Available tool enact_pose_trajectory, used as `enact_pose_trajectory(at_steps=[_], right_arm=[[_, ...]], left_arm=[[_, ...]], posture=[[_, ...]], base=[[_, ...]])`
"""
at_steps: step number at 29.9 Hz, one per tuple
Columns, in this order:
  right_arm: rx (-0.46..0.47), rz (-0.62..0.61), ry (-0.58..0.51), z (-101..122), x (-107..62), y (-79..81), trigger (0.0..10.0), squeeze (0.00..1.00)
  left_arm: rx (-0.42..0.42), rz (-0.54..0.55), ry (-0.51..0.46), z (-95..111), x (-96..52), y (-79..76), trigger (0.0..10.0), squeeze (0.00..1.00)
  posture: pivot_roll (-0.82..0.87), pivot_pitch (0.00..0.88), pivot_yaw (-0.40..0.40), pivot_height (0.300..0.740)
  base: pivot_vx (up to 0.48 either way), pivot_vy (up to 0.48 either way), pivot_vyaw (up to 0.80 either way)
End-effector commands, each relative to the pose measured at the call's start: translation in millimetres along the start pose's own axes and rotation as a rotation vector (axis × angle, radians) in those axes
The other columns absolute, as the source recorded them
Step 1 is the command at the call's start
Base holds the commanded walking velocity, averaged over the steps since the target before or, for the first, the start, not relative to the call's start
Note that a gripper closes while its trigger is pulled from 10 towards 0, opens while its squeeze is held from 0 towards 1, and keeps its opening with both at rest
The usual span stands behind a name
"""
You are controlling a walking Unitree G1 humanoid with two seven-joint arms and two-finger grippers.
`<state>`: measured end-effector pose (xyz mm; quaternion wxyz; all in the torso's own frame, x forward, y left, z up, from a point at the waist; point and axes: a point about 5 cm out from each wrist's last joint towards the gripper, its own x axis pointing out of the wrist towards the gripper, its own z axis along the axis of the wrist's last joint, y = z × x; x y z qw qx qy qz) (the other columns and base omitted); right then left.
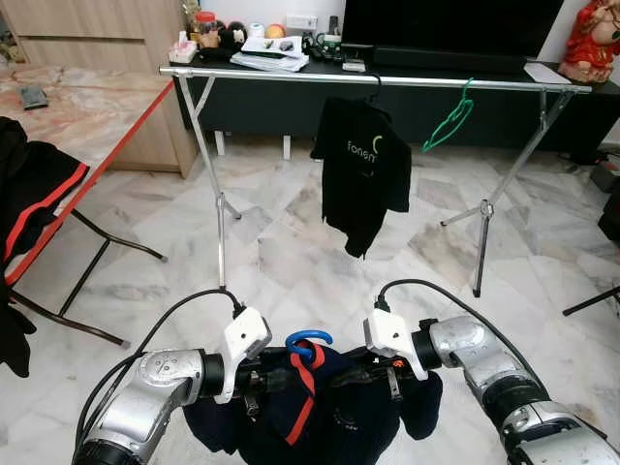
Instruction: Hang hanger
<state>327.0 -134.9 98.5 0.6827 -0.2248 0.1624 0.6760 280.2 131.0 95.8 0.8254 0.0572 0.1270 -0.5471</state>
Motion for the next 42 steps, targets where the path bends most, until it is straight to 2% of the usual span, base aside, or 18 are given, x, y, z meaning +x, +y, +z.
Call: enact_pose_trajectory(at_steps=[1, 21, 22, 23, 24, 25, 26, 27, 28, 34, 42], right_arm=[[-0.036, -0.063, -0.065, 15, -3.4, -10.6, 0.0, 0.00], [-0.033, -0.096, -0.038, 13, -8.1, -13.0, 0.1, 0.00], [-0.031, -0.102, -0.034, 13, -8.1, -13.3, 4.4, 0.00], [-0.030, -0.106, -0.030, 12, -8.2, -13.5, 5.8, 0.00], [-0.029, -0.107, -0.029, 12, -8.2, -13.6, 5.8, 0.00], [-0.024, -0.108, -0.025, 12, -8.4, -13.7, 10.0, 0.72], [-0.024, -0.108, -0.025, 12, -8.4, -13.7, 10.0, 0.72], [-0.020, -0.107, -0.024, 12, -8.4, -13.7, 10.0, 0.94], [-0.008, -0.098, -0.024, 11, -8.7, -13.5, 10.0, 1.00], [0.001, -0.077, -0.019, 11, -10.6, -13.0, 10.0, 1.00], [-0.002, -0.039, 0.027, 7, -14.2, -10.7, 10.0, 1.00]], left_arm=[[-0.008, -0.026, -0.028, 3, 6.3, -3.0, 0.0, 0.00], [-0.012, -0.027, -0.048, 5, 7.8, -3.7, 0.0, 0.00], [-0.012, -0.027, -0.048, 5, 7.8, -3.8, 0.0, 0.00], [-0.012, -0.027, -0.048, 5, 7.8, -3.8, 0.0, 0.00], [-0.012, -0.026, -0.049, 5, 7.8, -3.8, 0.0, 0.00], [-0.011, -0.024, -0.048, 5, 7.5, -3.6, 0.0, 0.00], [-0.011, -0.024, -0.048, 5, 7.5, -3.6, 0.0, 0.00], [-0.011, -0.024, -0.048, 5, 7.3, -3.5, 0.0, 0.00], [-0.011, -0.023, -0.048, 5, 6.9, -3.2, 0.0, 0.00], [-0.010, -0.022, -0.040, 4, 5.9, -2.7, 0.0, 0.00], [0.030, 0.015, 0.049, -6, 2.6, 1.9, 0.0, 0.00]], posture=[[-0.01, 0.079, -0.040, 0.740], [-0.01, 0.083, -0.047, 0.740], [-0.01, 0.083, -0.047, 0.740], [-0.01, 0.085, -0.048, 0.740], [-0.01, 0.085, -0.048, 0.740], [-0.01, 0.086, -0.048, 0.740], [-0.01, 0.086, -0.048, 0.740], [-0.01, 0.086, -0.048, 0.740], [-0.01, 0.086, -0.048, 0.740], [-0.01, 0.089, -0.049, 0.740], [-0.01, 0.091, -0.048, 0.740]], base=[[0.000, 0.000, 0.00], [0.000, 0.000, 0.00], [0.000, 0.000, 0.00], [0.000, 0.000, 0.00], [0.000, 0.000, 0.00], [0.000, 0.000, 0.00], [0.000, 0.000, 0.00], [0.000, 0.000, 0.00], [0.000, 0.000, 0.00], [0.000, 0.000, 0.00], [0.000, 0.000, 0.00]])
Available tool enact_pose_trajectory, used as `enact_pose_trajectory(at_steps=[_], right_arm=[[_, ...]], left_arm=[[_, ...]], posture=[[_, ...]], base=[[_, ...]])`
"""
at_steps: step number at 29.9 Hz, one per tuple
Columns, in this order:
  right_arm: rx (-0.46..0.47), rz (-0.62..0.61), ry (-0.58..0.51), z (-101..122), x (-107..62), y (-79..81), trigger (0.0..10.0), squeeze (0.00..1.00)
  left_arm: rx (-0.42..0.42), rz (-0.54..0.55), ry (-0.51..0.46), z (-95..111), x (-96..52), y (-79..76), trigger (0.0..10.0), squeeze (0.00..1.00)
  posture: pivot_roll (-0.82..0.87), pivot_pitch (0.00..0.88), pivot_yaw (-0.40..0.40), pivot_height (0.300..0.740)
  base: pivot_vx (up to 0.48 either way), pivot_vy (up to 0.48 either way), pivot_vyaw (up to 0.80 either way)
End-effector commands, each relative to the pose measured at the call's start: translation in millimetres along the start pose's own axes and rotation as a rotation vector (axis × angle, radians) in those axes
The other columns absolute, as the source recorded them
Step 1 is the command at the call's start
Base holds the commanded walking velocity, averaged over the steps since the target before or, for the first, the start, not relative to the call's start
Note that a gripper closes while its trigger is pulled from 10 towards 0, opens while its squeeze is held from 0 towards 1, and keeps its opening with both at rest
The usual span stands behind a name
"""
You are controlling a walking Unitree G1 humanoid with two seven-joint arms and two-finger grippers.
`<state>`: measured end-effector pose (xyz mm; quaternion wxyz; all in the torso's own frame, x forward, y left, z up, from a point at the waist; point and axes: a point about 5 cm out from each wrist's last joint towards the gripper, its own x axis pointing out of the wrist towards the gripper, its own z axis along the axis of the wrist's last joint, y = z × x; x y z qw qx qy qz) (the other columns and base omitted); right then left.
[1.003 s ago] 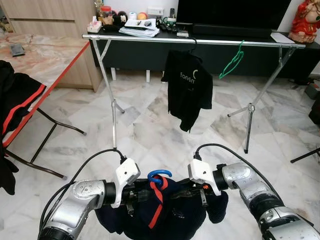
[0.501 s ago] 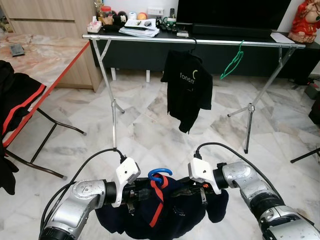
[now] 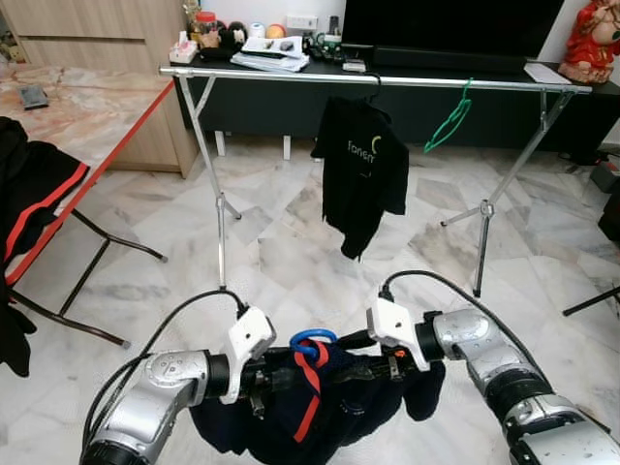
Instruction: Hang hanger
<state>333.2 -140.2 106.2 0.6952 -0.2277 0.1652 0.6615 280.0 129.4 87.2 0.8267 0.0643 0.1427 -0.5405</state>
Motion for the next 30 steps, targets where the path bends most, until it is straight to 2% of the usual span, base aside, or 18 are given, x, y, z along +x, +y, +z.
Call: enact_pose_trajectory(at_steps=[1, 10, 16, 17, 18, 20, 21, 25, 27, 29, 30], right_arm=[[-0.014, 0.004, 0.024, 3, -6.3, -3.7, 10.0, 1.00], [-0.018, 0.029, 0.045, 1, -7.5, -1.8, 10.0, 1.00], [-0.012, -0.004, 0.067, -5, -9.1, -0.9, 10.0, 1.00], [0.008, -0.047, 0.069, -9, -9.8, -1.0, 10.0, 1.00], [0.008, -0.047, 0.069, -9, -9.8, -1.0, 10.0, 1.00], [0.047, -0.145, 0.052, -17, -10.8, -0.9, 10.0, 1.00], [0.047, -0.145, 0.052, -17, -10.8, -0.9, 10.0, 1.00], [0.135, -0.315, -0.011, -28, -15.5, -1.9, 10.0, 1.00], [0.177, -0.424, -0.046, -33, -19.5, -2.6, 10.0, 1.00], [0.260, -0.580, -0.060, -44, -23.8, -2.8, 10.0, 1.00], [0.349, -0.740, -0.047, -59, -26.7, 0.3, 10.0, 0.18]], left_arm=[[0.042, 0.015, 0.026, 0, -1.4, 3.6, 0.0, 0.00], [0.053, 0.071, 0.064, -8, -2.5, 9.2, 0.0, 0.00], [0.036, 0.228, 0.127, -27, -10.2, 22.3, 0.0, 0.00], [0.024, 0.288, 0.146, -35, -14.9, 25.3, 0.0, 0.00], [0.024, 0.288, 0.146, -35, -14.9, 25.3, 0.0, 0.00], [-0.010, 0.398, 0.178, -51, -24.4, 29.0, 0.0, 0.00], [-0.010, 0.398, 0.178, -51, -24.4, 29.0, 0.0, 0.00], [-0.041, 0.544, 0.194, -66, -36.5, 32.1, 0.0, 0.00], [-0.070, 0.620, 0.196, -73, -42.4, 33.9, 0.0, 0.00], [-0.078, 0.696, 0.213, -79, -49.3, 34.8, 0.0, 0.00], [-0.088, 0.776, 0.215, -84, -54.8, 35.9, 1.4, 0.00]], posture=[[-0.01, 0.092, -0.048, 0.740], [-0.01, 0.094, -0.048, 0.740], [-0.01, 0.096, -0.046, 0.740], [-0.01, 0.096, -0.046, 0.740], [-0.01, 0.096, -0.046, 0.740], [0.00, 0.097, -0.045, 0.740], [0.00, 0.097, -0.045, 0.740], [0.00, 0.099, -0.045, 0.740], [0.00, 0.099, -0.045, 0.740], [-0.01, 0.102, -0.043, 0.740], [-0.02, 0.102, -0.041, 0.740]], base=[[0.000, 0.000, 0.00], [0.000, 0.000, 0.00], [0.000, 0.000, 0.00], [0.000, 0.000, 0.00], [0.000, 0.000, 0.00], [0.000, 0.000, 0.00], [0.000, 0.000, 0.00], [0.000, 0.000, 0.00], [0.000, 0.000, 0.00], [0.000, 0.000, 0.00], [0.000, 0.000, 0.00]])
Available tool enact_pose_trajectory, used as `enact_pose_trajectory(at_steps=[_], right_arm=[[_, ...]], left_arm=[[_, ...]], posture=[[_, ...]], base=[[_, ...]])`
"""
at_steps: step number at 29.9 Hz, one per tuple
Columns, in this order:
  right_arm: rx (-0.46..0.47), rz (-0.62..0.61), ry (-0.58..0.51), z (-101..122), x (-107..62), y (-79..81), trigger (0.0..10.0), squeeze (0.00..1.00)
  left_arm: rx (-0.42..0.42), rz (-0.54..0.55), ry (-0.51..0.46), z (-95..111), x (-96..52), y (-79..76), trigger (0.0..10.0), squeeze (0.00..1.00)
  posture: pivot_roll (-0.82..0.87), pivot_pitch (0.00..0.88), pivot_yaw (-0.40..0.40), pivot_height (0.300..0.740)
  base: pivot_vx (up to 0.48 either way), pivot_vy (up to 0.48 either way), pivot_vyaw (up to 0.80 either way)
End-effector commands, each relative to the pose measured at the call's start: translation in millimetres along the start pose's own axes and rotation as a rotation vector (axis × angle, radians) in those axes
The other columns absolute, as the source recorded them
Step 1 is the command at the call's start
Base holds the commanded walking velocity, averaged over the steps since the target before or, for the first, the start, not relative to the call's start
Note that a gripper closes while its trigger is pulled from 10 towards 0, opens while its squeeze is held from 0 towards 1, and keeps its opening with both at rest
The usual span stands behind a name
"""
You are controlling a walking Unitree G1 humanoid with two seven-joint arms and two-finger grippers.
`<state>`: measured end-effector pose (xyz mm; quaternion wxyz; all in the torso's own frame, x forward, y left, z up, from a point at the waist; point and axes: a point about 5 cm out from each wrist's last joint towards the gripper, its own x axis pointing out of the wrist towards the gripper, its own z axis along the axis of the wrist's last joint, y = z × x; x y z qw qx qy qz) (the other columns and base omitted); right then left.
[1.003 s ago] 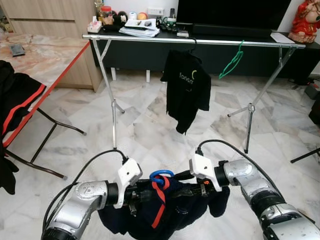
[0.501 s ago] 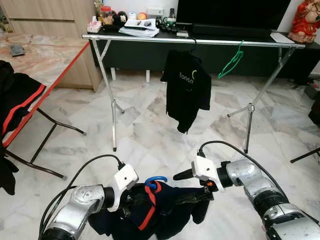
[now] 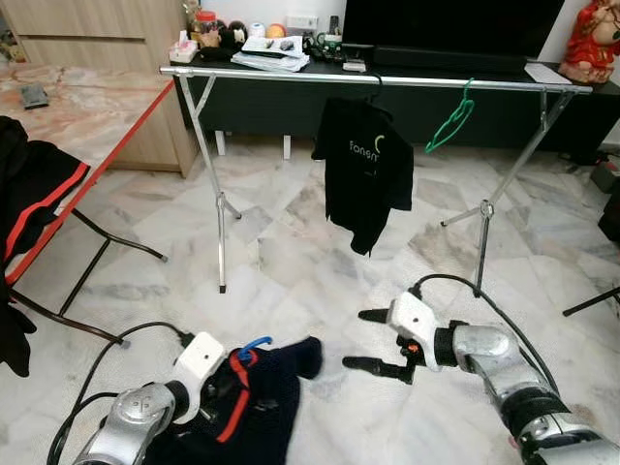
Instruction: Hang hanger
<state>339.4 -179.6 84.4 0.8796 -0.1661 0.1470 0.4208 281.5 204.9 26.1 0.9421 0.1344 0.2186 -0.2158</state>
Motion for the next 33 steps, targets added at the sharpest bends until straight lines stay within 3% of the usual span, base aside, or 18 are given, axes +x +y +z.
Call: enact_pose_trajectory(at_steps=[1, 2, 3, 4, 7, 8, 10, 11, 12, 15, 16, 20, 29, 33], right_arm=[[0.185, -0.259, 0.037, -30, -9.3, -2.2, 10.0, 0.00], [0.266, -0.338, 0.053, -41, -11.0, -0.1, 10.0, 0.00], [0.266, -0.338, 0.053, -41, -11.0, -0.1, 10.0, 0.00], [0.370, -0.434, 0.069, -53, -12.6, 3.5, 10.0, 0.00], [0.574, -0.602, 0.153, -85, -16.1, 22.6, 10.0, 0.00], [0.669, -0.691, 0.252, -108, -19.6, 41.8, 10.0, 0.00], [0.714, -0.729, 0.328, -123, -21.3, 58.1, 10.0, 0.00], [0.769, -0.756, 0.403, -137, -22.4, 79.0, 10.0, 0.00], [0.769, -0.756, 0.403, -137, -22.4, 79.0, 10.0, 0.00], [0.810, -0.780, 0.492, -153, -25.7, 103.6, 10.0, 0.00], [0.870, -0.800, 0.516, -161, -27.0, 117.5, 10.0, 0.00], [0.892, -0.803, 0.552, -167, -27.7, 133.3, 10.0, 0.00], [0.847, -0.705, 0.590, -170, -22.4, 155.3, 10.0, 0.00], [0.873, -0.733, 0.604, -175, -25.8, 161.8, 10.0, 0.00]], left_arm=[[-0.035, 0.110, -0.011, -8, -5.2, 6.1, 6.7, 0.00], [-0.050, 0.123, -0.032, -8, -6.2, 5.9, 6.7, 0.00], [-0.050, 0.123, -0.032, -8, -6.2, 5.9, 6.7, 0.00], [-0.077, 0.140, -0.053, -8, -7.2, 5.7, 10.0, 0.00], [-0.134, 0.173, -0.115, -3, -9.3, 5.0, 10.0, 0.00], [-0.195, 0.194, -0.159, 1, -10.5, 4.8, 10.0, 0.00], [-0.236, 0.209, -0.196, 4, -11.3, 4.1, 10.0, 0.00], [-0.255, 0.232, -0.235, 8, -12.7, 3.9, 10.0, 0.00], [-0.255, 0.232, -0.235, 8, -12.7, 3.9, 10.0, 0.00], [-0.278, 0.252, -0.277, 13, -14.9, 4.3, 10.0, 0.00], [-0.286, 0.256, -0.285, 14, -16.6, 3.9, 10.0, 0.00], [-0.309, 0.255, -0.294, 16, -18.8, -2.3, 10.0, 0.00], [-0.342, 0.281, -0.278, 12, -21.0, 1.9, 10.0, 0.00], [-0.324, 0.246, -0.273, 18, -17.1, 1.8, 10.0, 0.00]], posture=[[-0.02, 0.102, -0.039, 0.740], [-0.02, 0.102, -0.039, 0.740], [-0.02, 0.102, -0.039, 0.740], [-0.02, 0.101, -0.034, 0.740], [-0.02, 0.098, -0.028, 0.740], [-0.02, 0.092, -0.024, 0.740], [-0.02, 0.090, -0.023, 0.740], [-0.02, 0.084, -0.024, 0.740], [-0.02, 0.084, -0.024, 0.740], [-0.02, 0.074, -0.025, 0.740], [-0.02, 0.065, -0.026, 0.740], [-0.02, 0.049, -0.035, 0.740], [-0.05, 0.016, -0.014, 0.740], [-0.05, 0.000, -0.002, 0.740]], base=[[0.000, 0.000, 0.00], [0.000, 0.000, 0.00], [0.000, 0.000, 0.00], [0.000, 0.000, 0.00], [0.000, 0.000, 0.00], [0.000, 0.000, 0.00], [0.000, 0.000, 0.00], [0.000, 0.000, 0.00], [0.000, 0.000, 0.00], [0.000, 0.000, 0.00], [0.000, 0.000, 0.00], [0.000, 0.000, 0.00], [0.000, 0.000, 0.00], [0.261, 0.000, 0.00]])
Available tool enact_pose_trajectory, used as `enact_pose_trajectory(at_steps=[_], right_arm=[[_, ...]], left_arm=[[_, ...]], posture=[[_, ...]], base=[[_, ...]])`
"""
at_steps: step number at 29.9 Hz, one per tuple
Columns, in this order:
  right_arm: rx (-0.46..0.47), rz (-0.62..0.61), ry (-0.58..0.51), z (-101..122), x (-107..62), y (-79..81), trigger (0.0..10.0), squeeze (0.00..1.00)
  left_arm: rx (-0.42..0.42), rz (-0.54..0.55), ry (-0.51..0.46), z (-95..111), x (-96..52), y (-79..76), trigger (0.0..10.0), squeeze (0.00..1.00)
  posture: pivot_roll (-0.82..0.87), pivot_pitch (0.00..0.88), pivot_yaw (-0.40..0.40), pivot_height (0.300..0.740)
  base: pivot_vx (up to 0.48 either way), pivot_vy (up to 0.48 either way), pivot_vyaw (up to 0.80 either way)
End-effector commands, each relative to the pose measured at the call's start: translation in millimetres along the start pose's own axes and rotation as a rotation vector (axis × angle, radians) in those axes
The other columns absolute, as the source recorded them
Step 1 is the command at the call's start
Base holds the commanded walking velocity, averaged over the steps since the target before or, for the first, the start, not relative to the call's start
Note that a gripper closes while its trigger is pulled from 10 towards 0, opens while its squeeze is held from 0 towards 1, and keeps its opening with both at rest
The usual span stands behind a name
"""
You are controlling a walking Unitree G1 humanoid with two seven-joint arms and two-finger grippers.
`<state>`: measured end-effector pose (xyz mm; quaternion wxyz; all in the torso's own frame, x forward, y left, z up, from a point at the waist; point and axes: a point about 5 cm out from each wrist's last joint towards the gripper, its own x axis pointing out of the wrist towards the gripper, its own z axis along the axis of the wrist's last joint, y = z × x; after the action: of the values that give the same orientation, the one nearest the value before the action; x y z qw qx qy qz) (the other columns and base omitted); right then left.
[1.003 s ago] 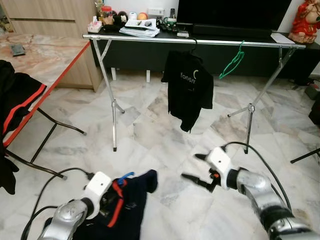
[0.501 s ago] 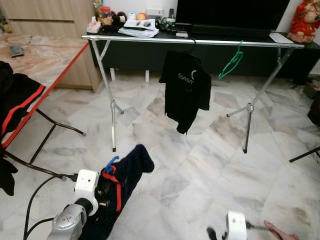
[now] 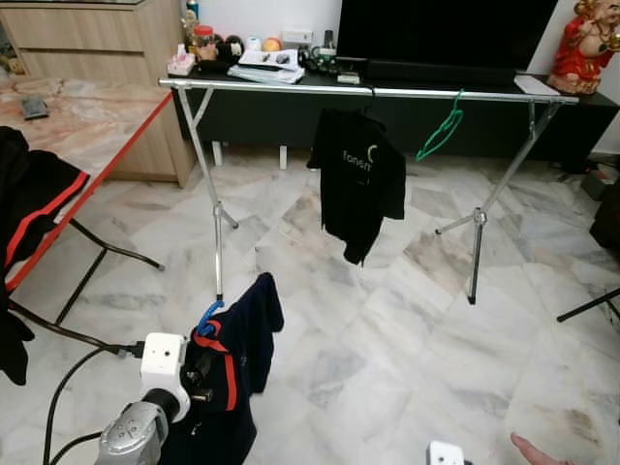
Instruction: Hang hanger
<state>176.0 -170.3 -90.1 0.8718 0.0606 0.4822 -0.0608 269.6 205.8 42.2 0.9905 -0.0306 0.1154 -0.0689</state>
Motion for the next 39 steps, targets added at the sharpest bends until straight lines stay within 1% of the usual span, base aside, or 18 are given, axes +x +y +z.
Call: enact_pose_trajectory(at_steps=[1, 4, 6, 12, 29, 39], right_arm=[[0.012, -0.028, -0.004, -1, -0.5, -5.3, 10.0, 0.00], [0.015, -0.036, 0.003, -3, -0.9, -6.8, 10.0, 0.00], [-0.001, -0.031, 0.007, -3, -0.7, -3.9, 10.0, 0.00], [0.003, -0.031, 0.014, -3, -0.3, -0.5, 10.0, 0.00], [-0.005, -0.024, 0.009, -3, -0.3, 1.3, 10.0, 0.00], [-0.004, -0.026, 0.005, -1, -0.1, 0.2, 10.0, 0.00]], left_arm=[[0.022, -0.018, -0.020, 9, 3.3, 0.5, 10.0, 0.00], [0.020, -0.018, -0.015, 8, 3.0, 1.1, 10.0, 0.00], [0.019, -0.016, -0.006, 6, 2.5, 3.0, 10.0, 0.00], [0.029, -0.024, 0.004, 7, 4.0, 5.2, 10.0, 0.00], [0.030, -0.046, 0.003, 10, 8.4, 4.0, 10.0, 0.00], [0.036, -0.059, -0.012, 18, 12.8, 2.2, 10.0, 0.00]], posture=[[-0.06, 0.000, 0.004, 0.740], [-0.07, 0.000, 0.007, 0.740], [-0.07, 0.000, 0.014, 0.740], [-0.06, 0.000, 0.023, 0.740], [-0.07, 0.000, 0.041, 0.740], [-0.06, 0.000, 0.041, 0.740]], base=[[0.277, 0.000, 0.00], [0.282, 0.000, 0.00], [0.300, 0.000, 0.00], [0.317, 0.000, 0.00], [0.368, 0.000, 0.00], [0.392, 0.000, 0.00]])
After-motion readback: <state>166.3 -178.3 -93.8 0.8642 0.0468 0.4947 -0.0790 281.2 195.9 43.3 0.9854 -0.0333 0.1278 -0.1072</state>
